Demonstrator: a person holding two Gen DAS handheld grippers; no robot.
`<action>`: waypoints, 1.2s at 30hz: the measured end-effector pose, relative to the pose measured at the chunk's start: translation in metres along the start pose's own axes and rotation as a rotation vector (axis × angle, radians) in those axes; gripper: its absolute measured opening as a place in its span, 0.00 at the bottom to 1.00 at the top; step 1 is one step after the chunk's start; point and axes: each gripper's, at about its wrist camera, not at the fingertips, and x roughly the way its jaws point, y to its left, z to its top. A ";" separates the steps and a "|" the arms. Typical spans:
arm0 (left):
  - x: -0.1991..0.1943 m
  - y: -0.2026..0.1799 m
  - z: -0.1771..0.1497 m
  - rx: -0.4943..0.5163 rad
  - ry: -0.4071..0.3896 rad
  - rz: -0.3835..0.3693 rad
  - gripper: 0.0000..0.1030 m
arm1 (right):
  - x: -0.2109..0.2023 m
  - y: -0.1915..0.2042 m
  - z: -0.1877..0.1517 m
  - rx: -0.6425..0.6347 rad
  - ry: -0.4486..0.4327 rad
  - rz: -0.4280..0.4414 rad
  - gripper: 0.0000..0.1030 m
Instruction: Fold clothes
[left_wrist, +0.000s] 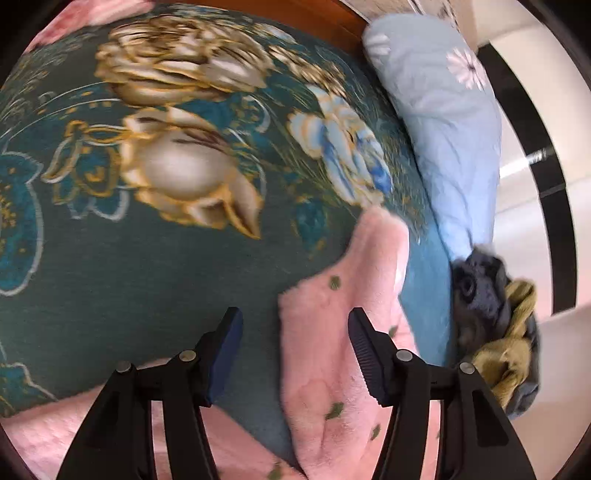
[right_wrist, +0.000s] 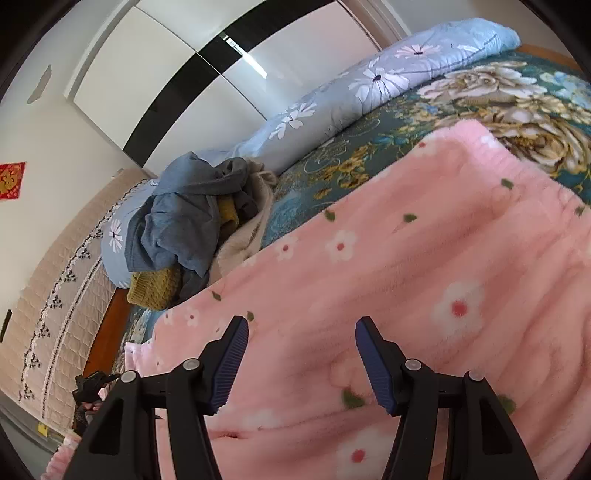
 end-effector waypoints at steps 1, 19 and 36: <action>0.005 -0.005 -0.002 0.022 0.009 0.014 0.47 | 0.000 0.000 0.000 0.000 0.001 -0.001 0.62; -0.021 0.003 0.003 0.104 -0.149 0.222 0.04 | 0.004 0.001 -0.003 0.003 0.021 0.000 0.62; -0.181 0.052 -0.067 0.111 -0.312 -0.089 0.62 | 0.003 0.003 -0.003 0.026 0.022 0.057 0.62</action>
